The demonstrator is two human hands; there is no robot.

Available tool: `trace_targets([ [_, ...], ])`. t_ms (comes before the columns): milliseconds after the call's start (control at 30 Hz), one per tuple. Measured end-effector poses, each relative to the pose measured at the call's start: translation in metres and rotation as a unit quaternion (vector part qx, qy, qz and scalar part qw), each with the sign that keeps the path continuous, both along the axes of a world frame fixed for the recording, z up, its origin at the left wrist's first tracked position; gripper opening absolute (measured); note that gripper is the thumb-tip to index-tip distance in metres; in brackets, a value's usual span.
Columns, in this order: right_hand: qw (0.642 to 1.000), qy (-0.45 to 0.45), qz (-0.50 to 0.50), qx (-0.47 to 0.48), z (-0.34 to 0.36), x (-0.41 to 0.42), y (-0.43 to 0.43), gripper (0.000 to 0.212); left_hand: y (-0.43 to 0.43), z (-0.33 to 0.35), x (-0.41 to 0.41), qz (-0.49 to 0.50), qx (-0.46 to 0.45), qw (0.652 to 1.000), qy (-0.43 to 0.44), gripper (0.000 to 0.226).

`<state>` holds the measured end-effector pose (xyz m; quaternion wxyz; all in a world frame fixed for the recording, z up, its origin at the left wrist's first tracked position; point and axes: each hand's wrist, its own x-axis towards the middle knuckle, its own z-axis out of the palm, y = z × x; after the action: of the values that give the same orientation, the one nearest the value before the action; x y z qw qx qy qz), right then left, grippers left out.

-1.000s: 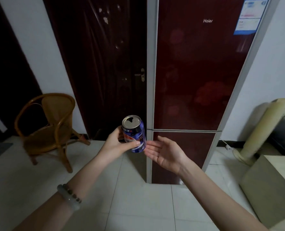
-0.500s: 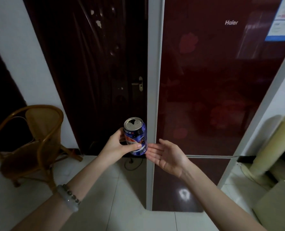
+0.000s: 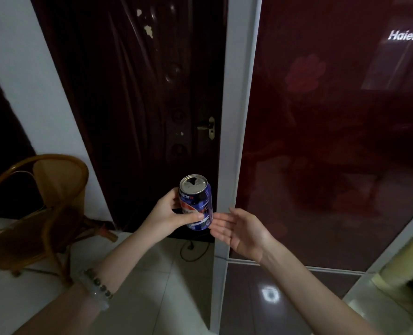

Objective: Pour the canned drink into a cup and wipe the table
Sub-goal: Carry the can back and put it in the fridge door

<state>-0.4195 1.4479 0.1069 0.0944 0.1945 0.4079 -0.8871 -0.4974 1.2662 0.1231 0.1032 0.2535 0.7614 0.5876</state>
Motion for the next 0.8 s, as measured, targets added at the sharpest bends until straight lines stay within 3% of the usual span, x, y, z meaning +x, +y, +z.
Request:
trace_targets([
  [300,0.997,0.022,-0.003,0.079,0.009,-0.031,0.008,0.035,0.006,0.01,-0.034,-0.009,0.004,1.0,0.006,0.068],
  [367,0.978,0.065,0.0,0.196,0.013,-0.037,0.007,0.029,0.004,0.013,-0.041,-0.013,0.01,1.0,0.004,0.067],
  [400,0.937,0.114,0.005,0.329,0.015,-0.039,0.008,0.026,0.002,0.015,-0.045,-0.016,0.012,1.0,0.002,0.066],
  [433,0.843,0.183,0.005,0.506,0.016,-0.042,0.01,0.027,0.001,0.016,-0.049,-0.016,0.015,1.0,0.0,0.066],
  [467,0.69,0.259,-0.006,0.676,0.017,-0.047,0.015,0.03,-0.001,0.016,-0.052,-0.014,0.018,1.0,-0.002,0.066],
  [500,0.51,0.332,-0.023,0.793,0.019,-0.053,0.021,0.032,-0.003,0.017,-0.056,-0.011,0.022,1.0,-0.004,0.067],
  [533,0.343,0.387,-0.043,0.855,0.022,-0.061,0.026,0.031,-0.004,0.017,-0.06,-0.009,0.025,1.0,-0.004,0.067],
  [567,0.229,0.417,-0.059,0.878,0.025,-0.069,0.029,0.027,-0.006,0.017,-0.062,-0.009,0.027,1.0,-0.003,0.067],
  [600,0.161,0.433,-0.072,0.884,0.029,-0.076,0.03,0.023,-0.007,0.018,-0.065,-0.01,0.027,1.0,-0.001,0.067],
  [633,0.121,0.436,-0.077,0.888,0.031,-0.084,0.031,0.019,-0.008,0.018,-0.067,-0.014,0.027,1.0,-0.001,0.067],
  [733,0.036,0.415,-0.061,0.907,0.032,-0.1,0.038,0.012,-0.01,0.017,-0.073,-0.018,0.03,0.999,-0.01,0.064],
  [800,0.003,0.395,-0.042,0.918,0.033,-0.107,0.043,0.015,-0.011,0.015,-0.077,-0.021,0.037,0.999,-0.021,0.065],
])
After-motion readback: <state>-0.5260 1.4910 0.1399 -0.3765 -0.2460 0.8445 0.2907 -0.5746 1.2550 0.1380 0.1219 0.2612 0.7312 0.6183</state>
